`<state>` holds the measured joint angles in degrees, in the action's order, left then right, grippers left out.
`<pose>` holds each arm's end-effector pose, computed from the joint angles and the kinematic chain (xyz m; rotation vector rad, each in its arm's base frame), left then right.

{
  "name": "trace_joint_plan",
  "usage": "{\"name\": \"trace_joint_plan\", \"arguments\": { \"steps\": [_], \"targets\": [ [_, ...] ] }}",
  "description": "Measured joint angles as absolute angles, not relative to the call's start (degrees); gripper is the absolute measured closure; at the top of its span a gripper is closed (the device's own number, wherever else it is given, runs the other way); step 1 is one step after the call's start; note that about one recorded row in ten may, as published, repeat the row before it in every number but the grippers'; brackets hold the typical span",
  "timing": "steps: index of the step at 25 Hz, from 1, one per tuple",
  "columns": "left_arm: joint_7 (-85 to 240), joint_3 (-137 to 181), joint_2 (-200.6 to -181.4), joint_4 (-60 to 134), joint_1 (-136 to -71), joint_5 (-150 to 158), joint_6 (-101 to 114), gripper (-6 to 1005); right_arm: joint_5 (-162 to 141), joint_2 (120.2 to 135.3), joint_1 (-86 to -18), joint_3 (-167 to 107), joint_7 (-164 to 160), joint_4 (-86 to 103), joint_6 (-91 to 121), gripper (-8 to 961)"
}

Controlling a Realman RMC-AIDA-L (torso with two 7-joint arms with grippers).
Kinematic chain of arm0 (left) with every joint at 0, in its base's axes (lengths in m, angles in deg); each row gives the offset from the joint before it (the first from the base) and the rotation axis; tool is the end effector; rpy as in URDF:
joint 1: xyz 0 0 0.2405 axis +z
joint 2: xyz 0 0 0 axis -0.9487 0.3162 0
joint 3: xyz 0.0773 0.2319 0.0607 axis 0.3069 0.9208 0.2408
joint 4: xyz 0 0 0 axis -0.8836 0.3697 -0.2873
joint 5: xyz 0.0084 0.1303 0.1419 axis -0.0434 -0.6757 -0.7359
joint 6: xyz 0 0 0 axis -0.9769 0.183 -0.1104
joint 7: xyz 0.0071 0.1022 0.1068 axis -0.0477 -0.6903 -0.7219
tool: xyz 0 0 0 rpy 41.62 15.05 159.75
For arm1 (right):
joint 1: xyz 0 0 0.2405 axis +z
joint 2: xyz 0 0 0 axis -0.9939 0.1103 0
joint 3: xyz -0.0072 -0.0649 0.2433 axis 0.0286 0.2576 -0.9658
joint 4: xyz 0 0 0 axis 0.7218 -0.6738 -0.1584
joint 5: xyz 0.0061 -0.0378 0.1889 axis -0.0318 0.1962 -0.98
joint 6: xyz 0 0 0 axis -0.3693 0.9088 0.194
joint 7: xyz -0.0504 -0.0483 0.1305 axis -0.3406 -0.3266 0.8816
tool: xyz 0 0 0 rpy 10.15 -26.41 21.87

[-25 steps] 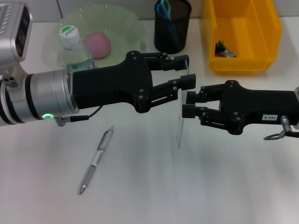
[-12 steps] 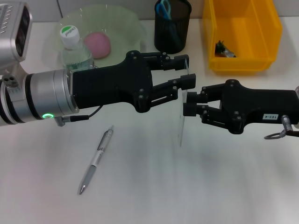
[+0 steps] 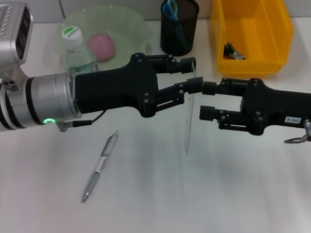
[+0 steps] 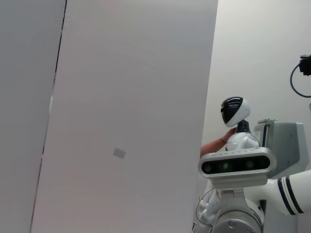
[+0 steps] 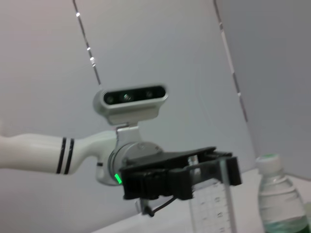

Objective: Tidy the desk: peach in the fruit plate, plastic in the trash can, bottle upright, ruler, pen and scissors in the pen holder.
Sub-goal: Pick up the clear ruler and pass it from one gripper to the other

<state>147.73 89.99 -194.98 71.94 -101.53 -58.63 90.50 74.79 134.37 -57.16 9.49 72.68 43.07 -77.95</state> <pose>-0.1594 0.2991 -0.0251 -2.7977 -0.2496 -1.2573 0.2163 0.2841 0.0041 -2.7908 0.4966 1.0935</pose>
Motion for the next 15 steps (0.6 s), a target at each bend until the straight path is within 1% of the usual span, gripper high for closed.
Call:
{"name": "trace_joint_plan", "arguments": {
  "steps": [7,13,15],
  "targets": [
    [147.7,90.0,-194.98,71.9,-101.4,-58.6,90.8,610,74.3,134.34,-56.4,10.8,72.7,43.3,-77.8,248],
    [147.7,90.1,-195.01,71.9,-101.4,-58.6,90.9,609,74.1,134.4,-55.5,12.8,72.8,43.0,-77.6,194],
    [147.7,90.1,-195.03,71.9,-101.4,-58.6,90.9,609,74.1,134.42,-55.3,13.1,72.9,42.8,-77.5,194]
  ]
}}
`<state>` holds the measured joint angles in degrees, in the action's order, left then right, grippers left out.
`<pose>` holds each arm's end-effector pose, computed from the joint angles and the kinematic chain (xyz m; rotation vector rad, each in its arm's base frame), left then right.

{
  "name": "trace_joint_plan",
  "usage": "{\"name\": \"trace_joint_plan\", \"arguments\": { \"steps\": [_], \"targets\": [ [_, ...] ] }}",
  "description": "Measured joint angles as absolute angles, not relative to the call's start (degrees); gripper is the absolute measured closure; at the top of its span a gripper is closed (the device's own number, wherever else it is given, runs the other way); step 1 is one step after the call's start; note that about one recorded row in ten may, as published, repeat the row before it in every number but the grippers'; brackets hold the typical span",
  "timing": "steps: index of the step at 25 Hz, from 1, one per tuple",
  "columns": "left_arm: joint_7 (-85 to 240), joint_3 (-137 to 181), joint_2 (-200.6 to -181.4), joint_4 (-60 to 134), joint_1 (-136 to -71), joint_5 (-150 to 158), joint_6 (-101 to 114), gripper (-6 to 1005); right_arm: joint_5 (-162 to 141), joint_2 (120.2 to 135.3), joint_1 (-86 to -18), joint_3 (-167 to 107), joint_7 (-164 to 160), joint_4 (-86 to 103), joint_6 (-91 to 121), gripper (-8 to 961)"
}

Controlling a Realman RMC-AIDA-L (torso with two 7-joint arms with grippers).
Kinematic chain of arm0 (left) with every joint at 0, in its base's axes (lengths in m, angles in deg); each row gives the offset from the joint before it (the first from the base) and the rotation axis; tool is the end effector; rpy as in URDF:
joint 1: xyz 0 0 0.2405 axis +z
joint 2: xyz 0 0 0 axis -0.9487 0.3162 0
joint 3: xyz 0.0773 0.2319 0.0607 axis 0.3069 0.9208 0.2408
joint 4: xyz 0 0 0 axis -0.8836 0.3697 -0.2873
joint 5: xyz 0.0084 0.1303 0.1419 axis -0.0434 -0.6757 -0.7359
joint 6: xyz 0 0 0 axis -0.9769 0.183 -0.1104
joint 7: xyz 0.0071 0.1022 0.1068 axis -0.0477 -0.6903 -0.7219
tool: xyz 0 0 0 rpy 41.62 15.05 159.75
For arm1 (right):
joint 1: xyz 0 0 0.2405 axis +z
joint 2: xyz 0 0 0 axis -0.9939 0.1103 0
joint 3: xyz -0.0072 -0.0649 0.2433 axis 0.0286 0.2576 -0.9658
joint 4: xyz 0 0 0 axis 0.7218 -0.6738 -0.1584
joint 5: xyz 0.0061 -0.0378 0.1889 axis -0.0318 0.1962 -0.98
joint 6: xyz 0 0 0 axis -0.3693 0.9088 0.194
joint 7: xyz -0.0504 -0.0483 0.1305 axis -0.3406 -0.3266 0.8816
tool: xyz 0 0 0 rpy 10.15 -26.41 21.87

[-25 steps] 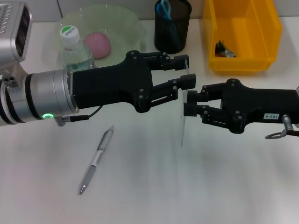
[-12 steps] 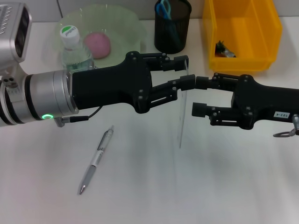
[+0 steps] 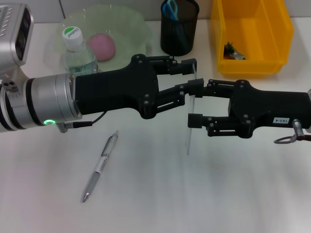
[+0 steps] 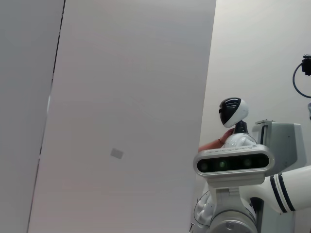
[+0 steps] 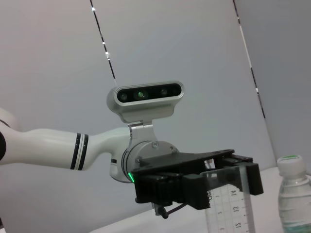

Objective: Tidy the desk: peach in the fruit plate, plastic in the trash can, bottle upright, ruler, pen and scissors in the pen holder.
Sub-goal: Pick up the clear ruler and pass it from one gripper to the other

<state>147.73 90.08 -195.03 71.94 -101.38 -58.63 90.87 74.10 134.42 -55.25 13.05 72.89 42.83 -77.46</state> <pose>-0.1596 0.2975 -0.0254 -2.8017 -0.2497 -1.2633 0.2037 0.2874 -0.0043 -2.8614 0.4520 1.0824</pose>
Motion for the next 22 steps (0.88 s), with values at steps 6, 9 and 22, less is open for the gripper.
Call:
{"name": "trace_joint_plan", "arguments": {
  "steps": [6,9,22],
  "targets": [
    [147.9,90.1,-195.07,71.9,-101.6,-58.6,90.9,609,74.1,134.44,-54.9,13.4,73.0,42.1,-76.3,194],
    [147.9,90.1,-195.07,71.9,-101.6,-58.6,90.9,609,74.1,134.46,-54.8,14.7,73.0,42.0,-76.2,194],
    [147.8,90.1,-195.07,71.9,-101.4,-58.6,90.9,610,74.1,134.47,-54.1,15.3,73.1,41.0,-76.1,202]
  ]
}}
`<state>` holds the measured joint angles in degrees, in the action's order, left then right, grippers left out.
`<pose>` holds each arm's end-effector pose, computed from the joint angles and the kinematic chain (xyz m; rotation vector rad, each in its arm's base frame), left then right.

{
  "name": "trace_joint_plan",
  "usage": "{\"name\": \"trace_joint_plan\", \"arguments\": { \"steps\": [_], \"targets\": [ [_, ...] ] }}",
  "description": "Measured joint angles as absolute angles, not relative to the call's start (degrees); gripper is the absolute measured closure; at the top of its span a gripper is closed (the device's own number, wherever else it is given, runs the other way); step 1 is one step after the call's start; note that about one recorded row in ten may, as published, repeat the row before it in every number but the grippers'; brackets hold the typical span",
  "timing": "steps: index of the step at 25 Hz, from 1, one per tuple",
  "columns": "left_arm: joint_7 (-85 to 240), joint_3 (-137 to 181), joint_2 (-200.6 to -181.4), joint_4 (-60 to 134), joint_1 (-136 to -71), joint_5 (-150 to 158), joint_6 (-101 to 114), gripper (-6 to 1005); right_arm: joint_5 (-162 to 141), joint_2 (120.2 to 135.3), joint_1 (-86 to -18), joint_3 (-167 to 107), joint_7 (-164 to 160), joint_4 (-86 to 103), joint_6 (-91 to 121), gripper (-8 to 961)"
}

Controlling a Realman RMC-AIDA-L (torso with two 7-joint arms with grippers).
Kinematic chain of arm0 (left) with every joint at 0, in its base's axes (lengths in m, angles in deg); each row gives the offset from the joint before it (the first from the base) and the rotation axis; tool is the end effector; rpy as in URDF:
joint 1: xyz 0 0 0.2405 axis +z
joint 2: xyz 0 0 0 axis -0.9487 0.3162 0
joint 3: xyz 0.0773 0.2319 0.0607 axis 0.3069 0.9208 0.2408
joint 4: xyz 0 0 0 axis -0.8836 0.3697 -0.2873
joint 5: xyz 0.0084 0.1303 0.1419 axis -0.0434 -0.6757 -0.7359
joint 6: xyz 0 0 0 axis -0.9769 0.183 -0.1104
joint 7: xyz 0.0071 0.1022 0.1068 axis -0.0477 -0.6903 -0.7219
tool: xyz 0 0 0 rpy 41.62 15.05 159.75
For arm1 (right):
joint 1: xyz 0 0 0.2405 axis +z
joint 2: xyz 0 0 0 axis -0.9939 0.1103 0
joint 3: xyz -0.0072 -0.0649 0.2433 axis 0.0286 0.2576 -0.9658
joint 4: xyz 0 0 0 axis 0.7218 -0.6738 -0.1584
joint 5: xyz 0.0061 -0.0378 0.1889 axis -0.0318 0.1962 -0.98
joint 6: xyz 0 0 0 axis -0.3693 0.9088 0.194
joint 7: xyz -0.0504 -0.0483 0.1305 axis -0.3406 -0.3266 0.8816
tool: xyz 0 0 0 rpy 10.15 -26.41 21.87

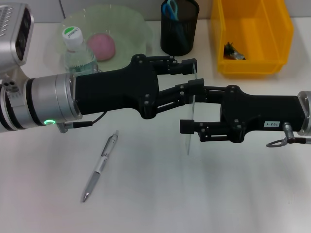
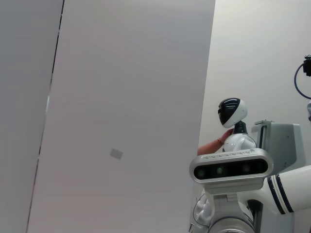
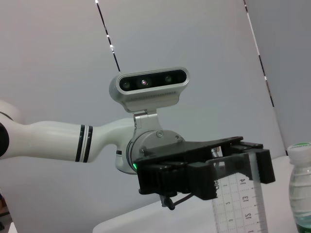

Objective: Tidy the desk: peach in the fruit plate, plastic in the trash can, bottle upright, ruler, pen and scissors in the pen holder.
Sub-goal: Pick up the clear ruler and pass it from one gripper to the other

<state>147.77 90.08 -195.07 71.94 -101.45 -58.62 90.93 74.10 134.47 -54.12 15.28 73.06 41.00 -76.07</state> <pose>-0.1590 0.2975 -0.0255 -2.8028 -0.2488 -1.2658 0.2006 0.2881 -0.0143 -2.8991 0.4762 1.0627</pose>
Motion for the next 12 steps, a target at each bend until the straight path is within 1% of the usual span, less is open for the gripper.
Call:
{"name": "trace_joint_plan", "arguments": {
  "steps": [11,12],
  "targets": [
    [147.8,90.2,-195.07,71.9,-101.3,-58.6,91.0,610,74.2,134.55,-54.1,15.4,73.2,40.6,-75.4,224],
    [147.8,90.2,-195.07,71.9,-101.3,-58.6,91.0,610,74.2,134.55,-54.1,15.4,73.2,40.6,-75.4,259]
  ]
}}
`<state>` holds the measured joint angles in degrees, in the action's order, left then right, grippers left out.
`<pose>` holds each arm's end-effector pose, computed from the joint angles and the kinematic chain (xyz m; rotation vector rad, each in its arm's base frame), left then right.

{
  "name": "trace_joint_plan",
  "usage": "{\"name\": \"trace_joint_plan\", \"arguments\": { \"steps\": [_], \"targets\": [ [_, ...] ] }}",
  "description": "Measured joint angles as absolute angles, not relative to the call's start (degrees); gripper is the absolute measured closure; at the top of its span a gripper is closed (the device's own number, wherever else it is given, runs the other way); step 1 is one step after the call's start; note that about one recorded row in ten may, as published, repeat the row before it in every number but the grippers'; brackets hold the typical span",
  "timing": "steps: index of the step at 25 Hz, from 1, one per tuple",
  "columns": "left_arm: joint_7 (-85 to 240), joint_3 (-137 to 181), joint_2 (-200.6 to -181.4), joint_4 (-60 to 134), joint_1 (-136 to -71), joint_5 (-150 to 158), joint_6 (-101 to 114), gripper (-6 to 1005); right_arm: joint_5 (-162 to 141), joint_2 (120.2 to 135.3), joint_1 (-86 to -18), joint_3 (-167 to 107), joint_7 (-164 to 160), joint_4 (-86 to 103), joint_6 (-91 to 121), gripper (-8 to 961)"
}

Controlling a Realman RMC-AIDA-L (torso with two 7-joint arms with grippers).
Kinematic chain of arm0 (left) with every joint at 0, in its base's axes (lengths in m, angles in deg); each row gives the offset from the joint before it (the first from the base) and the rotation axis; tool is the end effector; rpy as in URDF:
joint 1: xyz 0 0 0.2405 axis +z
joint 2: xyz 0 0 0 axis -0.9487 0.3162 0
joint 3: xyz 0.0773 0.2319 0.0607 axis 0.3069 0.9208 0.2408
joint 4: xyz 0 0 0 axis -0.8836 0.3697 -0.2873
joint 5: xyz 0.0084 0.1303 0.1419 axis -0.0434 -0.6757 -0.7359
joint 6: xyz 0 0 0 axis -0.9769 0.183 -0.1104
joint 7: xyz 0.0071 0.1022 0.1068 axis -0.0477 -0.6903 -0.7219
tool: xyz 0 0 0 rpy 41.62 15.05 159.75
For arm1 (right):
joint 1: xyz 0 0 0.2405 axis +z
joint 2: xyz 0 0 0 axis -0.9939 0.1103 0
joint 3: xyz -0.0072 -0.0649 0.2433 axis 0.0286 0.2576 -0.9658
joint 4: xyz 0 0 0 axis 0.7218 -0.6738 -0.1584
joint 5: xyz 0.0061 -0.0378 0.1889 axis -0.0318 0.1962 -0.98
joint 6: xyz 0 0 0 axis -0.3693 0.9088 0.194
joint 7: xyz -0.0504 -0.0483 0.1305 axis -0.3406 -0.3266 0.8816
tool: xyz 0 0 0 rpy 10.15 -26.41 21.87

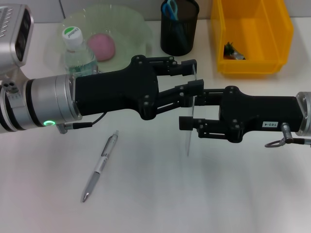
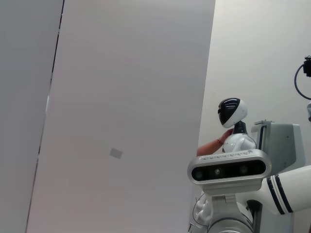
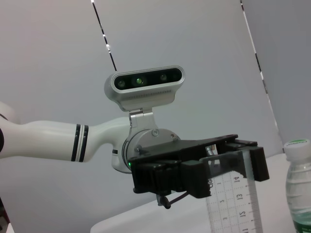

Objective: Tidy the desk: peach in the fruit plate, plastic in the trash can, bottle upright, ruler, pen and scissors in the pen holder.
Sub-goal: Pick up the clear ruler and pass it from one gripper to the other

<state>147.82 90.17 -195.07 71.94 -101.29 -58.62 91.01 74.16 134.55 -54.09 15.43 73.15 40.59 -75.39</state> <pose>-0.1597 0.2966 -0.0257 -2.8042 -0.2528 -1.2661 0.2015 0.2886 -0.0165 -2.8953 0.4928 1.0555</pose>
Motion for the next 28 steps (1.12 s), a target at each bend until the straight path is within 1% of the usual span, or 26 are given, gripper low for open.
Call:
{"name": "trace_joint_plan", "arguments": {
  "steps": [4,10,28],
  "targets": [
    [147.9,90.2,-195.07,71.9,-101.3,-58.6,91.1,609,74.1,134.55,-54.1,15.4,73.2,40.6,-75.4,400],
    [148.0,90.2,-195.07,71.9,-101.2,-58.6,91.1,609,73.8,134.55,-54.3,15.4,73.1,40.6,-75.6,510],
    [147.7,90.2,-195.07,71.9,-101.5,-58.6,91.0,609,73.6,134.55,-54.3,15.4,73.0,40.6,-75.6,549]
  ]
}}
